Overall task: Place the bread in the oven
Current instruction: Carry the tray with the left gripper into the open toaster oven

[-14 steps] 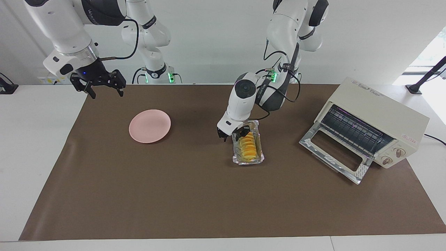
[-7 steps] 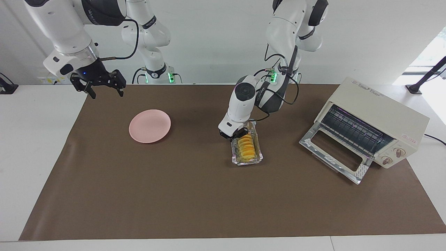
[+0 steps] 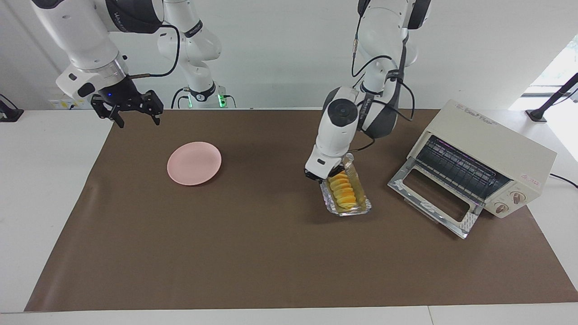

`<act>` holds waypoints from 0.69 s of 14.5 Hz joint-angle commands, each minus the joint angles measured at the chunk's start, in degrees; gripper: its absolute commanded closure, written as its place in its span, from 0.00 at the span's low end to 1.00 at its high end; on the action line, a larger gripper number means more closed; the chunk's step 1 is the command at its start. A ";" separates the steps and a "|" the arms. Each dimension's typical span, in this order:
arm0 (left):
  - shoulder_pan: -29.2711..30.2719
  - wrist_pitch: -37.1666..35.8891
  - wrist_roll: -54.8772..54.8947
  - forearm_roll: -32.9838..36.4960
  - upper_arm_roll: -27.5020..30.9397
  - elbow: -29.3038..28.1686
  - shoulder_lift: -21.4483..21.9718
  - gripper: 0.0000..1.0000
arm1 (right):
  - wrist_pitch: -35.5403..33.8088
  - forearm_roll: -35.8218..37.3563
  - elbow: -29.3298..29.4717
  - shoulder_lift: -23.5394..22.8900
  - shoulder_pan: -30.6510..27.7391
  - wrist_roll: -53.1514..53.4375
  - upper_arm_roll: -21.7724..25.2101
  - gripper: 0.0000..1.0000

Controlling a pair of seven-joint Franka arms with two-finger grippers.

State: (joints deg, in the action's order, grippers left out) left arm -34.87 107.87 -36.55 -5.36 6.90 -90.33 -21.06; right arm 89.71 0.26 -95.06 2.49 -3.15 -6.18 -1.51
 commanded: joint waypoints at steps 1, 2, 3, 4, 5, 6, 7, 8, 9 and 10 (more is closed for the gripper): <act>0.42 -4.33 -0.27 -0.09 6.08 0.24 1.72 1.00 | 0.20 -0.78 -1.01 1.11 -0.98 -0.76 -0.60 0.00; 0.42 -4.68 -0.27 -0.09 8.28 -0.11 1.72 1.00 | 0.20 -0.78 -1.01 1.03 -0.98 -0.76 -0.60 0.00; 0.51 -4.95 -0.18 -0.17 10.74 -0.98 1.81 1.00 | 0.20 -0.78 -1.01 1.03 -0.98 -0.76 -0.60 0.00; 0.51 -4.86 -0.18 -0.18 13.02 -1.34 1.73 1.00 | 0.20 -0.78 -1.01 1.03 -0.98 -0.76 -0.60 0.00; 1.55 -4.86 -0.27 -0.18 14.44 -1.78 1.72 1.00 | 0.20 -0.78 -1.01 1.03 -0.98 -0.76 -0.60 0.00; 3.13 -4.95 -0.10 -0.18 14.71 -2.04 1.72 1.00 | 0.20 -0.78 -1.01 1.11 -0.98 -0.76 -0.60 0.00; 5.23 -4.95 0.43 -0.18 14.72 -2.22 1.81 1.00 | 0.20 -0.78 -1.01 1.03 -0.98 -0.76 -0.60 0.00; 7.17 -4.52 0.69 -0.18 14.72 -3.00 1.99 1.00 | 0.20 -0.78 -1.01 1.03 -0.98 -0.76 -0.60 0.00; 8.84 -4.25 1.48 -0.09 14.72 -3.53 2.34 1.00 | 0.20 -0.78 -1.01 1.03 -0.98 -0.76 -0.60 0.00; 10.25 -4.25 2.97 -0.09 14.80 -3.63 2.34 1.00 | 0.20 -0.78 -1.01 1.03 -0.98 -0.76 -0.60 0.00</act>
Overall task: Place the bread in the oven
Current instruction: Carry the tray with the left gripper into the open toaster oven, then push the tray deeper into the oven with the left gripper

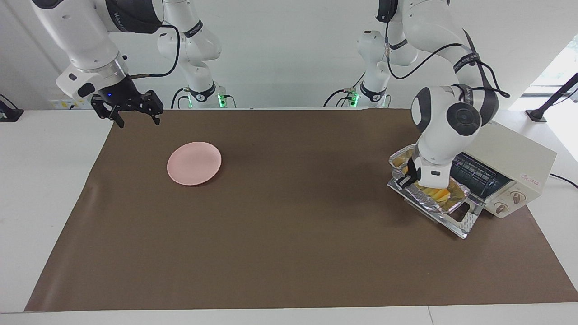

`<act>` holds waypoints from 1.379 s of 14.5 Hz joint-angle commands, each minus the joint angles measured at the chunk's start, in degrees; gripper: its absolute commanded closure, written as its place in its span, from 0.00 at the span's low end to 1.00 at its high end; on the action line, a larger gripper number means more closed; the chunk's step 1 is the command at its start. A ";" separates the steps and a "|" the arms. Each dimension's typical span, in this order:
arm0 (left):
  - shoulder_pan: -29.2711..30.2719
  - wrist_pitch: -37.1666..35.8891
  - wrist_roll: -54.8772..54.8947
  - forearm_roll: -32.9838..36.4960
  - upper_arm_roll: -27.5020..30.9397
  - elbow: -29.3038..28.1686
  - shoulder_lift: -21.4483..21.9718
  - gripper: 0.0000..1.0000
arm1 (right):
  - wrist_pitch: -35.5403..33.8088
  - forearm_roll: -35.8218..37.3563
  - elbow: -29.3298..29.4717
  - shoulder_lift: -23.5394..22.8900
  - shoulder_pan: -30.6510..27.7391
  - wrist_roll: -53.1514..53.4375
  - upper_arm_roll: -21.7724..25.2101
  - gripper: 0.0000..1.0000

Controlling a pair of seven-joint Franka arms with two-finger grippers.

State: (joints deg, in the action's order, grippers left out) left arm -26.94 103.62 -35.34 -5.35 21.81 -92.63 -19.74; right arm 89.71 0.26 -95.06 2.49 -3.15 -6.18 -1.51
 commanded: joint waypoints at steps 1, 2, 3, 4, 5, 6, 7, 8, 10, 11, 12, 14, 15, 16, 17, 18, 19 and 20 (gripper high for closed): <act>3.81 -0.95 3.16 -0.10 -0.10 -1.50 1.20 1.00 | 0.20 -0.78 -1.01 1.02 -0.98 -0.76 -0.60 0.00; 4.78 -1.31 3.09 -0.10 0.07 -2.81 1.81 1.00 | 0.20 -0.78 -1.01 1.02 -0.98 -0.76 -0.60 0.00; 5.49 -1.23 2.91 -0.10 0.07 -4.56 2.68 1.00 | 0.20 -0.78 -1.01 1.02 -0.98 -0.76 -0.60 0.00; 6.10 -1.23 2.91 -0.01 0.16 -5.97 3.30 1.00 | 0.20 -0.78 -1.01 1.02 -0.98 -0.76 -0.60 0.00; 6.37 -1.31 2.74 -0.01 0.25 -6.59 3.74 1.00 | 0.20 -0.78 -1.01 1.02 -0.98 -0.76 -0.60 0.00; 6.72 -1.23 2.91 -0.01 1.12 -7.64 4.01 1.00 | 0.20 -0.78 -1.01 1.11 -0.98 -0.76 -0.60 0.00; 6.81 -1.23 3.26 0.08 2.09 -8.35 4.45 1.00 | 0.20 -0.78 -1.01 1.02 -0.98 -0.76 -0.60 0.00; 7.16 -1.40 3.26 -0.01 2.27 -8.71 4.54 1.00 | 0.20 -0.78 -1.01 1.02 -0.98 -0.76 -0.60 0.00; 8.04 -1.31 3.26 0.08 2.36 -9.67 5.06 1.00 | 0.20 -0.78 -1.01 1.02 -0.98 -0.76 -0.60 0.00; 8.22 -1.40 3.26 0.08 2.36 -9.76 5.07 1.00 | 0.20 -0.78 -1.01 1.02 -0.98 -0.76 -0.60 0.00; 8.57 -1.40 3.26 0.08 2.36 -9.76 5.15 1.00 | 0.20 -0.78 -1.01 1.11 -0.98 -0.76 -0.60 0.00; 8.75 -1.31 3.26 0.51 2.36 -9.85 5.07 1.00 | 0.20 -0.78 -1.01 1.11 -0.98 -0.76 -0.60 0.00; 8.66 -1.31 3.35 1.56 2.36 -9.85 5.15 1.00 | 0.20 -0.78 -1.01 1.02 -0.98 -0.76 -0.60 0.00; 8.66 -1.31 3.35 2.53 2.36 -9.85 5.15 1.00 | 0.20 -0.78 -1.01 1.02 -0.98 -0.76 -0.60 0.00; 8.75 -1.14 3.35 2.80 2.36 -9.85 5.24 1.00 | 0.20 -0.78 -1.01 1.02 -0.98 -0.76 -0.60 0.00; 8.75 -0.62 3.53 2.80 2.27 -9.77 5.16 1.00 | 0.20 -0.78 -1.01 1.02 -0.98 -0.76 -0.60 0.00; 8.66 0.00 4.14 2.80 2.27 -9.76 5.07 0.89 | 0.20 -0.78 -1.01 1.02 -0.98 -0.76 -0.60 0.00; 8.66 0.53 4.58 2.71 2.27 -9.68 5.07 0.74 | 0.20 -0.78 -1.01 1.02 -0.98 -0.76 -0.60 0.00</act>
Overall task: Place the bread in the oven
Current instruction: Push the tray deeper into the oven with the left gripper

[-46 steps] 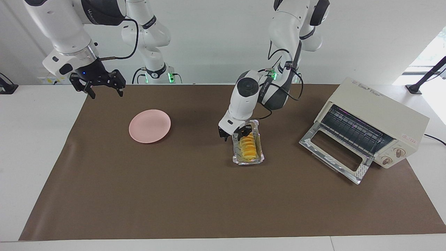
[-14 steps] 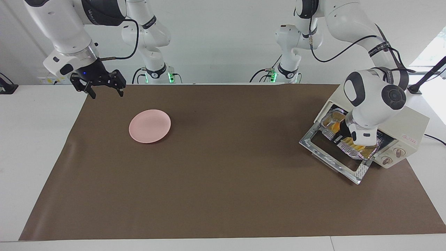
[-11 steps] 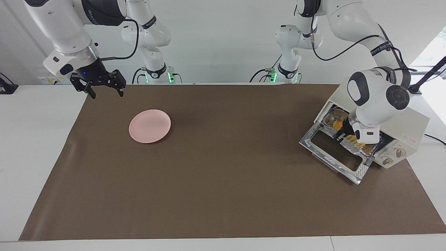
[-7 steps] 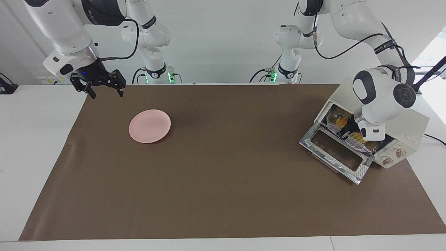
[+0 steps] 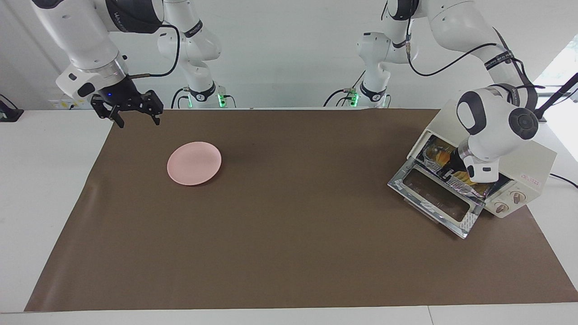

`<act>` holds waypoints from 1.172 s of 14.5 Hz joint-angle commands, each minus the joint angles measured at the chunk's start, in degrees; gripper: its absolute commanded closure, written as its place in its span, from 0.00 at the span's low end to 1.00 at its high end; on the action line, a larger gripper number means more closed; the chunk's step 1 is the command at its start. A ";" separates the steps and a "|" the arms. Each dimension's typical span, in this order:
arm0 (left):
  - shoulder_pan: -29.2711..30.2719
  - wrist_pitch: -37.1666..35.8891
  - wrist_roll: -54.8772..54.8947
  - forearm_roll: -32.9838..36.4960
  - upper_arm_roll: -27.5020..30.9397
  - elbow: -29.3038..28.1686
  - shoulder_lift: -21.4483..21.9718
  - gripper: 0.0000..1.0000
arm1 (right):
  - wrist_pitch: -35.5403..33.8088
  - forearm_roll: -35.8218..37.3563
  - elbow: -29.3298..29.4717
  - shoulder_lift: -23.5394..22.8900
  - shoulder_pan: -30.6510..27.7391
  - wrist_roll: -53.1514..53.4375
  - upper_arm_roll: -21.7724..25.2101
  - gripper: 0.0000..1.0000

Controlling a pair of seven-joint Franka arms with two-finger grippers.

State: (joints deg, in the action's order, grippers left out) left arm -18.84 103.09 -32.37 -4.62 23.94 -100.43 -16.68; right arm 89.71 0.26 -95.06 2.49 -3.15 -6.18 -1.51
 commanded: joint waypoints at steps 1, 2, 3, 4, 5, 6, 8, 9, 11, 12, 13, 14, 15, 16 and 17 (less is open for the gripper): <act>0.56 1.50 1.61 1.99 0.14 -1.88 1.91 0.59 | 0.20 -0.78 -1.01 1.02 -0.98 -0.76 -0.60 0.00; 0.47 1.76 1.61 1.99 0.14 -1.88 1.91 0.39 | 0.20 -0.78 -1.01 1.02 -0.98 -0.76 -0.60 0.00; 0.47 1.94 1.61 1.99 0.14 -1.62 1.74 0.29 | 0.20 -0.78 -1.01 1.02 -0.98 -0.76 -0.60 0.00; 0.47 1.94 1.61 1.99 0.14 -1.35 1.65 0.26 | 0.20 -0.78 -1.01 1.02 -0.98 -0.76 -0.60 0.00; 0.47 2.20 1.61 1.99 0.14 -0.57 1.65 0.10 | 0.20 -0.78 -1.01 1.02 -0.98 -0.76 -0.60 0.00; 0.47 2.73 1.69 1.99 0.06 0.75 1.65 0.00 | 0.20 -0.78 -1.01 1.11 -0.98 -0.76 -0.60 0.00; -0.32 3.35 1.78 1.73 -0.03 3.65 1.56 0.00 | 0.20 -0.78 -1.01 1.02 -0.98 -0.76 -0.60 0.00; -0.93 3.35 1.87 1.64 -0.21 4.79 1.65 0.00 | 0.20 -0.78 -1.01 1.02 -0.98 -0.76 -0.60 0.00; -2.69 2.30 1.78 1.55 -0.30 7.78 2.00 0.00 | 0.20 -0.78 -1.01 1.02 -0.98 -0.76 -0.60 0.00; -3.83 0.99 2.39 1.81 -0.30 8.40 3.13 0.00 | 0.20 -0.78 -1.01 1.02 -0.98 -0.76 -0.60 0.00; -4.62 -0.94 3.70 2.16 -0.30 8.49 5.23 0.00 | 0.20 -0.78 -1.01 1.11 -0.98 -0.76 -0.60 0.00; -4.98 -3.13 6.67 2.08 -0.30 8.49 7.52 0.00 | 0.20 -0.78 -1.01 1.02 -0.98 -0.76 -0.60 0.00; -4.98 -5.94 10.62 1.99 -0.38 8.41 10.32 0.00 | 0.20 -0.78 -1.01 1.11 -0.98 -0.76 -0.60 0.00; -4.98 -9.54 13.96 1.99 -0.30 8.41 12.27 0.00 | 0.20 -0.78 -1.01 1.02 -0.98 -0.76 -0.60 0.00; -4.98 -13.57 16.78 2.16 -0.38 8.49 13.59 0.00 | 0.20 -0.78 -1.01 1.11 -0.98 -0.76 -0.60 0.00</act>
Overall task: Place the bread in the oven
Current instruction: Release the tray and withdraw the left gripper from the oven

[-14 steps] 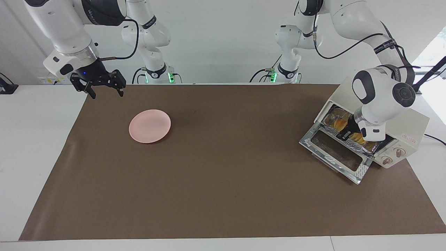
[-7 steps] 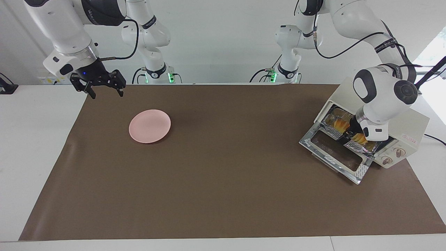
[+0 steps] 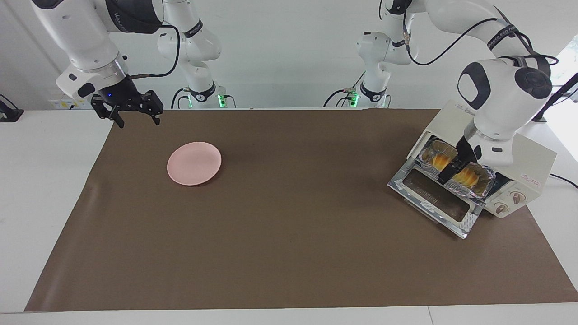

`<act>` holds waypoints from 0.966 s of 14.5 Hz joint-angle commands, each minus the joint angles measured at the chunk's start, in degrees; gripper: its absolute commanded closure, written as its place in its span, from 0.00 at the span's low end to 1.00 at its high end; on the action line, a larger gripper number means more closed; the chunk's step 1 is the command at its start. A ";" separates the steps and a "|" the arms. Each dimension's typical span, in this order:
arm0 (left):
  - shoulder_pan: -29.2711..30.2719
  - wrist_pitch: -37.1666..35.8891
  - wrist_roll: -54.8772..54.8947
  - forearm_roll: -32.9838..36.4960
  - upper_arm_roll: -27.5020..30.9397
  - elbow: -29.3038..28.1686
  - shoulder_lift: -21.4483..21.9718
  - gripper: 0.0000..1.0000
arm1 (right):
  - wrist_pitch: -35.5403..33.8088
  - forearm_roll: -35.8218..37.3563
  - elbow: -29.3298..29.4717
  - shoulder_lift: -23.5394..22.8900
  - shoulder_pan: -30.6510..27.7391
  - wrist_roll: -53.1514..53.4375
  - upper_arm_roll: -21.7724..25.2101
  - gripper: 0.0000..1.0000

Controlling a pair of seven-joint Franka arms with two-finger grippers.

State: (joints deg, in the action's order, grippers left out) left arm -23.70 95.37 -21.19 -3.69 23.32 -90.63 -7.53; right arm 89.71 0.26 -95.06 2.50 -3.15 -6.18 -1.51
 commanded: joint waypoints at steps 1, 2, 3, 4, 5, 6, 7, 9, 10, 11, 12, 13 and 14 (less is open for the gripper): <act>-0.21 -8.68 7.28 1.23 0.06 -1.31 5.58 0.00 | 0.20 -0.78 -1.01 1.02 -0.98 -0.76 -0.60 0.00; -0.56 -12.02 9.39 1.32 -0.11 -1.31 7.25 0.00 | 0.20 -0.78 -1.01 1.11 -0.98 -0.76 -0.60 0.00; -0.65 -14.83 11.76 1.23 -0.38 -1.48 9.00 0.00 | 0.20 -0.78 -1.01 1.02 -0.98 -0.76 -0.60 0.00; -0.65 -17.99 13.96 1.23 -0.38 -1.83 11.02 0.00 | 0.20 -0.78 -1.01 1.02 -0.98 -0.76 -0.60 0.00; -0.65 -20.81 16.16 1.32 -0.29 -1.84 12.35 0.00 | 0.20 -0.78 -1.01 1.02 -0.98 -0.76 -0.60 0.00; -0.65 -22.40 17.31 1.32 -0.20 -1.57 12.97 0.00 | 0.20 -0.78 -1.01 1.11 -0.98 -0.76 -0.60 0.00; -0.65 -23.12 17.49 2.10 -0.38 -1.57 14.02 0.00 | 0.20 -0.78 -1.01 1.02 -0.98 -0.76 -0.60 0.00; -0.91 -23.56 18.11 4.39 -2.39 -2.18 15.87 0.00 | 0.20 -0.78 -1.01 1.02 -0.98 -0.76 -0.60 0.00; 10.75 -22.52 20.63 4.39 -13.45 -2.45 15.70 0.00 | 0.20 -0.78 -1.01 1.02 -0.98 -0.76 -0.60 0.00; 16.95 -21.46 20.57 4.13 -20.44 -1.93 14.83 0.00 | 0.20 -0.78 -1.01 1.11 -0.98 -0.76 -0.60 0.00; 20.24 -21.11 20.57 4.04 -24.25 -1.66 13.43 0.00 | 0.20 -0.78 -1.01 1.02 -0.98 -0.76 -0.60 0.00; 21.49 -20.58 20.57 3.96 -25.15 -1.75 12.89 0.00 | 0.20 -0.78 -1.01 1.02 -0.98 -0.76 -0.60 0.00; 21.85 -19.97 20.75 3.78 -25.25 -1.75 12.80 0.00 | 0.20 -0.78 -1.01 1.02 -0.98 -0.76 -0.60 0.00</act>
State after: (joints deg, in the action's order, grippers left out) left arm -4.91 73.47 -2.06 -0.61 0.32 -91.78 6.13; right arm 89.71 0.26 -95.06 2.50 -3.15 -6.18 -1.51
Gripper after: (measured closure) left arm 0.000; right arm 0.000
